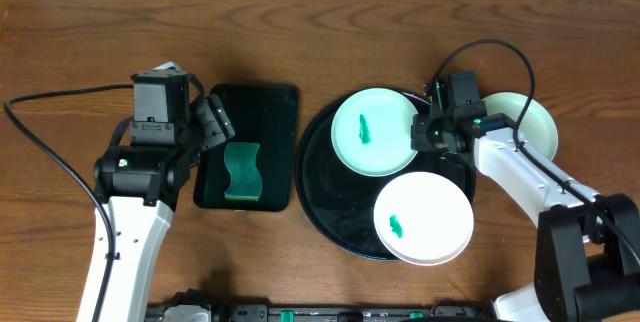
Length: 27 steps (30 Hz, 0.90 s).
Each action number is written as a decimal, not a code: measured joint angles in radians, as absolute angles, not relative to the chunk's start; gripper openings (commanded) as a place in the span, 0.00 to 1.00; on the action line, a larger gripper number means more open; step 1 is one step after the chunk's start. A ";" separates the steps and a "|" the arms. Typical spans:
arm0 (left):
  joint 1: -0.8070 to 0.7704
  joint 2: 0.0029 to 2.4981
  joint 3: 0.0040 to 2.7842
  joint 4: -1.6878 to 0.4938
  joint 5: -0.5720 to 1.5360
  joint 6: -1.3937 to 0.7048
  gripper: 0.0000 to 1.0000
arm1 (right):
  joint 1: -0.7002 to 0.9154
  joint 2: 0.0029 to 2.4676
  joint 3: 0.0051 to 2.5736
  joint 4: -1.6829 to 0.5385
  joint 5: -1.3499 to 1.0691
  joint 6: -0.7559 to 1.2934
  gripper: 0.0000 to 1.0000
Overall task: Clean dirty plates on tray and stack at the side
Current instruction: 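Grip the plate rim with the right gripper and tilt it up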
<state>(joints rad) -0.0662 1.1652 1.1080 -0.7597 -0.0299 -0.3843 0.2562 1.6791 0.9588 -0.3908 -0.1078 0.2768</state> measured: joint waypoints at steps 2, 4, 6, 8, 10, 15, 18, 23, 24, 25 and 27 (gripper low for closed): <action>-0.066 1.165 1.108 -0.760 -0.030 -0.384 0.80 | 0.265 1.679 0.959 -0.390 -0.108 0.276 0.01; -0.066 1.165 1.108 -0.760 -0.030 -0.384 0.80 | 0.269 1.679 0.959 -0.389 -0.107 0.276 0.01; -0.066 1.165 1.108 -0.760 -0.030 -0.384 0.80 | 0.270 1.679 0.959 -0.387 -0.107 0.276 0.01; -0.066 1.165 1.108 -0.760 -0.030 -0.384 0.80 | 0.270 1.679 0.959 -0.387 -0.107 0.276 0.01; -0.066 1.165 1.108 -0.760 -0.030 -0.384 0.80 | 0.270 1.679 0.959 -0.387 -0.104 0.277 0.01; -0.066 1.165 1.108 -0.760 -0.030 -0.384 0.80 | 0.271 1.679 0.958 -0.386 -0.085 0.304 0.01; -0.066 1.165 1.108 -0.760 -0.030 -0.384 0.80 | 0.271 1.679 0.958 -0.374 -0.076 0.314 0.03; -0.066 1.165 1.108 -0.760 -0.030 -0.384 0.80 | 0.271 1.679 0.926 -0.311 -0.066 0.322 0.04; -0.066 1.165 1.108 -0.760 -0.030 -0.384 0.80 | 0.271 1.679 0.915 -0.295 -0.066 0.323 0.04; -0.066 1.165 1.108 -0.759 -0.030 -0.384 0.80 | 0.271 1.679 0.899 -0.273 -0.063 0.324 0.04; -0.066 1.165 1.108 -0.760 -0.030 -0.384 0.80 | 0.271 1.679 0.867 -0.236 -0.062 0.326 0.06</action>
<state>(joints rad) -0.0662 1.1652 1.1080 -0.7597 -0.0299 -0.3843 0.2710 1.6791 0.8665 -0.2356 -0.0624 0.3264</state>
